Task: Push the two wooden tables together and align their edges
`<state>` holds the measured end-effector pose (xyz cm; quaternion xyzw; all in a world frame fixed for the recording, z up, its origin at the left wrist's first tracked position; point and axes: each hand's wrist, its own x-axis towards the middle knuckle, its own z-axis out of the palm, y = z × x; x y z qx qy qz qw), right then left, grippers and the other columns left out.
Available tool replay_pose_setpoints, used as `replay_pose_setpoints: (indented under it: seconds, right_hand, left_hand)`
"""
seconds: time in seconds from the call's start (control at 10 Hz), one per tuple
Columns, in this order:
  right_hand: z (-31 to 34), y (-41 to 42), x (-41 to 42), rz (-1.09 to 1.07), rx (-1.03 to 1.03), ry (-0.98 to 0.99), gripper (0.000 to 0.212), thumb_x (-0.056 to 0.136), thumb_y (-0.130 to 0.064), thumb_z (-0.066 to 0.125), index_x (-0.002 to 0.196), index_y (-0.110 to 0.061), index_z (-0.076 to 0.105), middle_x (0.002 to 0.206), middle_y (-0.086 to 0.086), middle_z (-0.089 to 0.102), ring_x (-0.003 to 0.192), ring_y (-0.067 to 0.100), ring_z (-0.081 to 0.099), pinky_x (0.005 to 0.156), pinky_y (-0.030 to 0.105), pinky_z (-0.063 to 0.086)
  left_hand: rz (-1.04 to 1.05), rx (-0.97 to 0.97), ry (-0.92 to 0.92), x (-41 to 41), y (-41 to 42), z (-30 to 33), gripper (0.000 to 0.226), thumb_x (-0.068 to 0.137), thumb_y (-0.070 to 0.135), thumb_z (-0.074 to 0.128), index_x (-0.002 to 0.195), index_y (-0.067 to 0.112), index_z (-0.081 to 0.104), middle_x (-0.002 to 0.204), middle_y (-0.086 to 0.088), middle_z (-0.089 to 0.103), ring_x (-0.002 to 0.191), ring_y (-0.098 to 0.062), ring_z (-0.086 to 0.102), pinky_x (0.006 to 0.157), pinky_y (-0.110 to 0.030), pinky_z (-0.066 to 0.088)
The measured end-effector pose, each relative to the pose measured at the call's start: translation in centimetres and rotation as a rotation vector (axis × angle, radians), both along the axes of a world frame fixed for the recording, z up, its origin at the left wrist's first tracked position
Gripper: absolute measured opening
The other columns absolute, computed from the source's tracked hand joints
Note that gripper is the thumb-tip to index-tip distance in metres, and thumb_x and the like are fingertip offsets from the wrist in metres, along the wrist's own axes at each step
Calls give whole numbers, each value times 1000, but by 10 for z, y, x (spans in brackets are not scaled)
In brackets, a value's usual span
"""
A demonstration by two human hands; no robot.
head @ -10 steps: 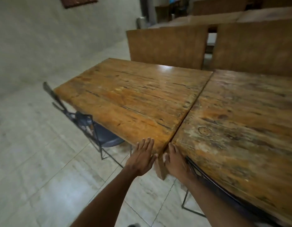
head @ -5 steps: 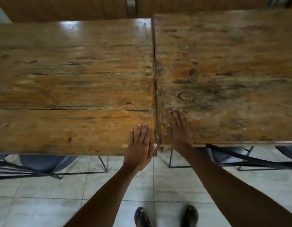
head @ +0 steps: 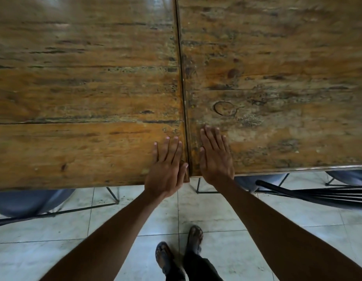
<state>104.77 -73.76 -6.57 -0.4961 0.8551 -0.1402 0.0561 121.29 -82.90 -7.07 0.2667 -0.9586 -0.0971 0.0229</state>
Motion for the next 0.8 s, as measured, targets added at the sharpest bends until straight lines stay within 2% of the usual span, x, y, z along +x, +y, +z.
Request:
replay_pose_setpoints:
  seconds: [0.3, 0.5, 0.6, 0.7, 0.8]
  right_hand:
    - [0, 1, 0, -8, 15, -37, 55, 105, -32, 21, 159, -18, 18, 169, 2, 13, 157, 21, -1, 127, 46, 7]
    - [3, 0, 1, 11, 6, -61, 57, 105, -34, 17, 159, -17, 15, 169, 3, 10, 157, 23, -2, 127, 47, 7]
    - [6, 3, 1, 29, 18, -85, 58, 104, -36, 14, 159, -17, 17, 169, 4, 14, 157, 25, 1, 127, 49, 6]
    - [7, -4, 0, -19, 74, -161, 65, 98, -39, 11, 159, -16, 17, 169, 7, 14, 156, 31, 2, 124, 50, -4]
    - [24, -31, 9, -94, 160, -324, 65, 101, -44, 21, 160, -16, 12, 170, 5, 4, 156, 34, -5, 123, 54, -10]
  left_hand:
    - [30, -2, -4, -9, -8, -3, 65, 106, 45, 17, 157, 5, 20, 168, -16, 21, 157, -35, 8, 124, -62, 11]
    - [52, 51, -67, -9, -5, 3, 64, 107, 46, 15, 160, 9, 10, 171, -10, 9, 158, -29, -2, 126, -59, 6]
    - [31, 75, -193, -9, -7, 19, 69, 105, 52, 12, 160, 11, 3, 172, -9, 1, 157, -29, -9, 125, -59, 0]
    - [59, 100, -288, -8, -14, 45, 76, 103, 57, 12, 159, 10, -6, 170, -14, -10, 155, -35, -15, 125, -60, -7]
    - [169, 103, -228, 2, -22, 89, 78, 103, 58, 17, 159, 7, -4, 170, -18, -8, 156, -39, -9, 123, -57, -7]
